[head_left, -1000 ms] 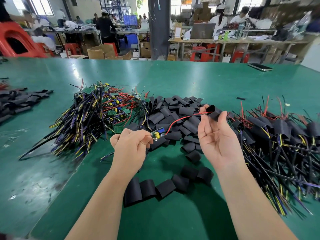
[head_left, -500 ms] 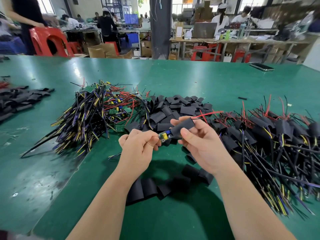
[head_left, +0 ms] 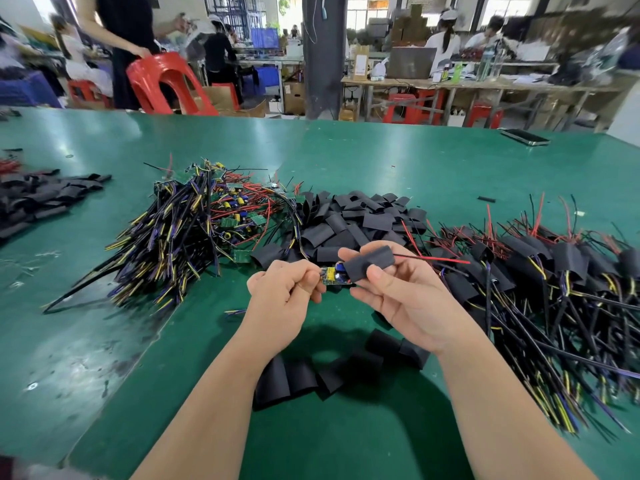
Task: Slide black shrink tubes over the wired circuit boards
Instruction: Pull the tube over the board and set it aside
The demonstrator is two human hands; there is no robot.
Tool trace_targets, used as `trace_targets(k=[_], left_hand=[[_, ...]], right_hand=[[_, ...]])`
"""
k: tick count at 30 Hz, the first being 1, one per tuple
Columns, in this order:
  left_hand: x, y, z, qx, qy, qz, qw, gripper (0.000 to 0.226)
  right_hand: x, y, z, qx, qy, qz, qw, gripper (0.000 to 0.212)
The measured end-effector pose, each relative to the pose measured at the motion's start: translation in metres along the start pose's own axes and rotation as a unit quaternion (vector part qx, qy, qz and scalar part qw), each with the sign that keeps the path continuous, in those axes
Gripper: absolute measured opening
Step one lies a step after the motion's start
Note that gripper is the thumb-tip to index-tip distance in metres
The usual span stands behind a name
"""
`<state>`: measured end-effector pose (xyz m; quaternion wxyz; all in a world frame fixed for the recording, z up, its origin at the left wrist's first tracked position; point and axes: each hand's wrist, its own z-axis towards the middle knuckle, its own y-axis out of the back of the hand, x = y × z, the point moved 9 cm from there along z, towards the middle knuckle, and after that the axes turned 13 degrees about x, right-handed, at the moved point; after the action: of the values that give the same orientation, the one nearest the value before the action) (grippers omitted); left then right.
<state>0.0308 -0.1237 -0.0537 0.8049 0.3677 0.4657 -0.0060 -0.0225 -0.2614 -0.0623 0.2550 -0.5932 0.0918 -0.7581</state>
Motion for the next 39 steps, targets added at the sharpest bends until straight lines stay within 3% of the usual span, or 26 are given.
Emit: trace_targets(k=[8,16,21,25,29,34,39], left_hand=[[0.007,-0.003,0.001,0.003,0.008,-0.01,1.0,0.035],[0.015,-0.007,0.002,-0.004,-0.001,0.084,0.996,0.028],[0.016,-0.007,0.002,-0.005,-0.002,0.093,0.996,0.025],[0.012,-0.007,0.001,-0.006,-0.01,0.074,0.997,0.024],[0.01,0.0,0.002,-0.026,-0.003,0.039,0.999,0.013],[0.014,0.006,0.002,-0.038,-0.006,-0.002,0.999,0.037],[0.006,0.012,0.001,-0.077,-0.05,-0.027,0.995,0.027]], right_hand=[[-0.003,0.0,0.0,-0.004,-0.013,-0.052,0.999,0.027],[-0.017,0.005,0.004,-0.085,-0.022,-0.118,0.989,0.033],[-0.021,0.008,0.004,-0.076,-0.033,-0.166,0.983,0.014],[-0.02,0.007,0.004,-0.06,-0.049,-0.238,0.968,0.015],[-0.02,0.004,0.004,-0.072,-0.044,-0.197,0.977,0.024],[-0.03,0.004,0.006,-0.074,-0.059,-0.2,0.975,0.031],[-0.019,0.01,0.006,-0.163,0.017,0.004,0.987,0.044]])
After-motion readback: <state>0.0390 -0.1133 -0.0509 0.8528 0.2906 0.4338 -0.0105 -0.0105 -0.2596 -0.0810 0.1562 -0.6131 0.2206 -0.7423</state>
